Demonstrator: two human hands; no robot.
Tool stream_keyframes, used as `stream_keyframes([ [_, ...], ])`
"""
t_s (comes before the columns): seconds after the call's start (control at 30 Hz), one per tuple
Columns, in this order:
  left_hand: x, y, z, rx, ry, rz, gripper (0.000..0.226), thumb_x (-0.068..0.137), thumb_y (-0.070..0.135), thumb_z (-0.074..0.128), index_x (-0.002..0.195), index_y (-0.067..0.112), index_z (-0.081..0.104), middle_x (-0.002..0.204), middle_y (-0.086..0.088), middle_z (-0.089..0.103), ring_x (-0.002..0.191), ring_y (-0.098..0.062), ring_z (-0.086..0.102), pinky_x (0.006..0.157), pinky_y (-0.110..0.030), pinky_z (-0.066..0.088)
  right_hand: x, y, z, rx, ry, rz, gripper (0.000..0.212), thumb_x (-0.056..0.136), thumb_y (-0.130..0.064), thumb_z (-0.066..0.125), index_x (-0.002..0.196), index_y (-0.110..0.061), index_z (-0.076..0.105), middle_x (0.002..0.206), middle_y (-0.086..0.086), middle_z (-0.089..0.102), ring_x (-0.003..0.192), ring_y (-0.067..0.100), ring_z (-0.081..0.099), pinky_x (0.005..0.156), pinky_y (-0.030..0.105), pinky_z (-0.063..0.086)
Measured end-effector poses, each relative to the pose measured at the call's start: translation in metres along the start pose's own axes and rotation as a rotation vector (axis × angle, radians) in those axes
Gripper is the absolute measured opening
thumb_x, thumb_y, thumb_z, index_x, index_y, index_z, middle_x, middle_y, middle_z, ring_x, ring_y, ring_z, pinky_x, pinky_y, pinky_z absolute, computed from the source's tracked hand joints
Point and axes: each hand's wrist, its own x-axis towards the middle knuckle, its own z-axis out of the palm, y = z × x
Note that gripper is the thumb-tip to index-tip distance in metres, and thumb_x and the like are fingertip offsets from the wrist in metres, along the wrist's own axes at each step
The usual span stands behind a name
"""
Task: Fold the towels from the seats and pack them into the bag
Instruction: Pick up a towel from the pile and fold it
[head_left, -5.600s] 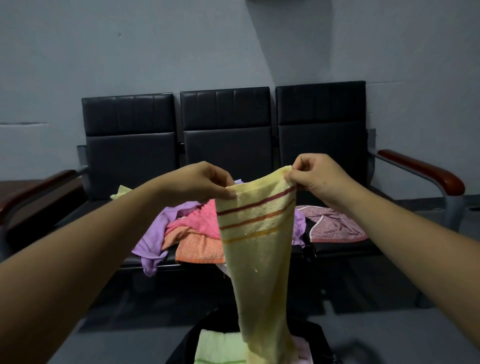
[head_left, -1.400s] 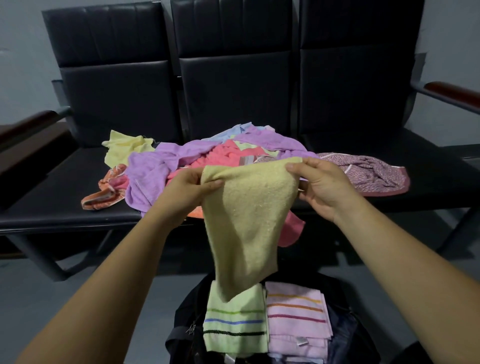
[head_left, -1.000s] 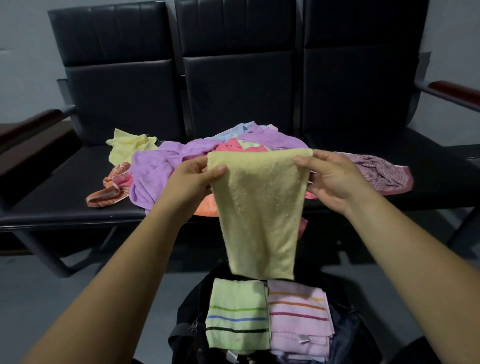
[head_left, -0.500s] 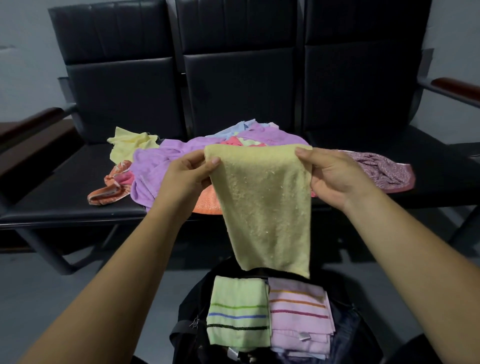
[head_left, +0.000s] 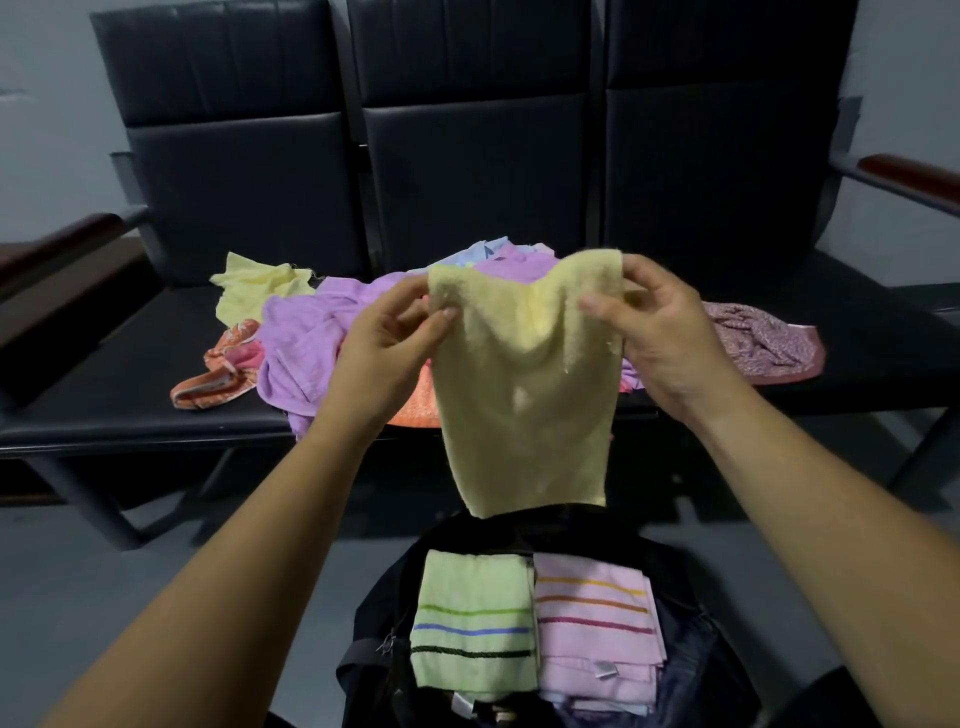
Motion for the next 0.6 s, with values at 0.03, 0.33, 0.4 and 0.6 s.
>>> stream_keyframes([
  [0.03,-0.001,0.001,0.004,0.016,-0.043,0.017,0.024,0.100,0.004,0.058,0.114,0.022,0.066,0.098,-0.010,0.075,0.093,-0.012,0.068,0.084,-0.026,0.055,-0.001,0.003,0.003,-0.046,-0.089,0.008,0.041,0.083,-0.012,0.080,0.118,-0.026,0.066,0.105,0.002,0.075,0.100,0.021,0.072,0.088,0.039,0.058],
  [0.33,-0.007,-0.001,0.018,-0.188,-0.075,-0.147,0.033,0.087,0.008,0.074,0.107,0.011,0.048,0.080,0.002,0.074,0.080,-0.014,0.070,0.077,-0.032,0.056,-0.004,0.019,0.031,0.012,-0.088,0.085,0.067,0.076,-0.004,0.084,0.131,-0.026,0.053,0.122,0.005,0.071,0.111,0.024,0.070,0.093,0.044,0.057],
  [0.4,-0.008,-0.007,0.017,-0.191,-0.158,-0.302,0.039,0.082,0.014,0.075,0.112,0.007,0.051,0.091,0.000,0.076,0.089,-0.018,0.073,0.084,-0.038,0.058,0.000,0.013,0.029,0.183,-0.018,0.100,0.057,0.081,0.005,0.077,0.128,-0.018,0.054,0.117,0.010,0.071,0.105,0.025,0.071,0.087,0.042,0.058],
  [0.6,-0.014,-0.015,0.021,-0.208,-0.296,-0.454,0.030,0.087,0.019,0.071,0.116,0.009,0.071,0.112,-0.011,0.073,0.101,-0.024,0.069,0.091,-0.038,0.054,0.004,0.013,0.013,0.258,0.150,0.240,0.037,0.085,0.002,0.073,0.118,-0.012,0.063,0.103,0.010,0.076,0.094,0.025,0.074,0.074,0.038,0.060],
])
